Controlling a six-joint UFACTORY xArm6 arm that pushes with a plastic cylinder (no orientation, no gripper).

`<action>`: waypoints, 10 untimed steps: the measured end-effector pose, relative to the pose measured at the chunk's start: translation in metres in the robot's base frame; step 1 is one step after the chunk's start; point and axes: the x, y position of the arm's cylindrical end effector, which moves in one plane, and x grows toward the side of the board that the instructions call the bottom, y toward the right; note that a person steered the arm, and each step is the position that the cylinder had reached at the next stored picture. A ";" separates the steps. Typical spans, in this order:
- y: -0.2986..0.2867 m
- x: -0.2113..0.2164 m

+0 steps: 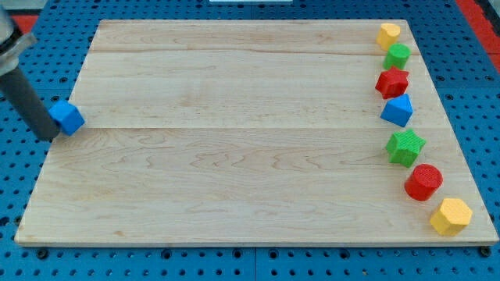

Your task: Move the blue cube to the top center

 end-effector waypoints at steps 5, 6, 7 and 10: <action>0.071 -0.134; 0.133 -0.126; 0.182 -0.109; 0.269 -0.109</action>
